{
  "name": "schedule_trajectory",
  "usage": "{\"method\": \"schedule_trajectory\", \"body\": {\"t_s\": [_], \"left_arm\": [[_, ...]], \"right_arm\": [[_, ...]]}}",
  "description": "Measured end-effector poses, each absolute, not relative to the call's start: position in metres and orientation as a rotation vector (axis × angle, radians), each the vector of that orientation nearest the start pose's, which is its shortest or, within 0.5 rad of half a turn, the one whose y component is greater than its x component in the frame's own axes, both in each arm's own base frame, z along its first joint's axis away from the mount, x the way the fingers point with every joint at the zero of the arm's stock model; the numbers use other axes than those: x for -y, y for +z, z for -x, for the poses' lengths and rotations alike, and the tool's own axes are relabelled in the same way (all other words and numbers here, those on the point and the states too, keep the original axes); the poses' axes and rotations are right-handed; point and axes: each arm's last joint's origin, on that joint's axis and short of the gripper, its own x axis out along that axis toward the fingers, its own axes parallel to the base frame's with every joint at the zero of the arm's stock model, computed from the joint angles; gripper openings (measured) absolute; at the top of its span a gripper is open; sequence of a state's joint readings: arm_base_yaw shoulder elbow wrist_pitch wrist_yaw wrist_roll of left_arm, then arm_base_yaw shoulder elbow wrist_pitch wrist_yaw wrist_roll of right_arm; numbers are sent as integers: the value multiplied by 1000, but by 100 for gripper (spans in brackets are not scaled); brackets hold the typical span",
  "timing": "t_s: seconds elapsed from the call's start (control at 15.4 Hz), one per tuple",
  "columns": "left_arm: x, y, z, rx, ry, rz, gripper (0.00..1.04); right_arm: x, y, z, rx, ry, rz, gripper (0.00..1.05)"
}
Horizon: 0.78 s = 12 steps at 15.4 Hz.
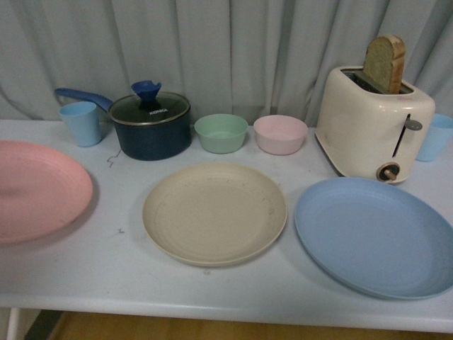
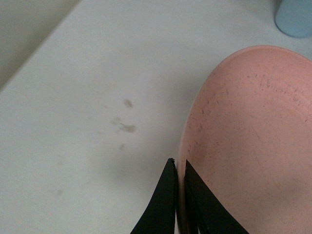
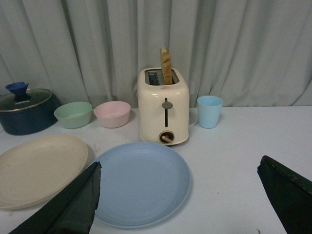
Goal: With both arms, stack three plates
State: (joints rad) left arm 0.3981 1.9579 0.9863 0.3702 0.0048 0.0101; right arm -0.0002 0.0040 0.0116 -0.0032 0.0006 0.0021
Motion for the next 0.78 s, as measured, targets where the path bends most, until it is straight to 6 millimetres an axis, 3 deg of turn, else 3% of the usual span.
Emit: {"method": "schedule_trajectory", "body": {"t_s": [0.07,0.13,0.2,0.26,0.39,0.65,0.78], "left_arm": [[-148,143,-351,-548,351,117,3],[-131,166,-343,-490,274,115,3],[-96,192,-337,-417,166,93,3],[-74,200,-335,-387,105,88,3],[-26,191,-339,-404,-12,100,3],[63,148,-359,-493,-159,115,3],[80,138,-368,-497,-175,150,3]], "right_arm": [[0,167,-97,4,-1,-2,98],[0,167,-97,4,0,-2,98],[0,167,-97,4,0,-2,98],[0,167,-97,4,-1,-2,98],[0,167,-97,4,0,-2,98],[0,167,-97,4,-1,-2,98],[0,167,-97,4,-1,-2,98]]}}
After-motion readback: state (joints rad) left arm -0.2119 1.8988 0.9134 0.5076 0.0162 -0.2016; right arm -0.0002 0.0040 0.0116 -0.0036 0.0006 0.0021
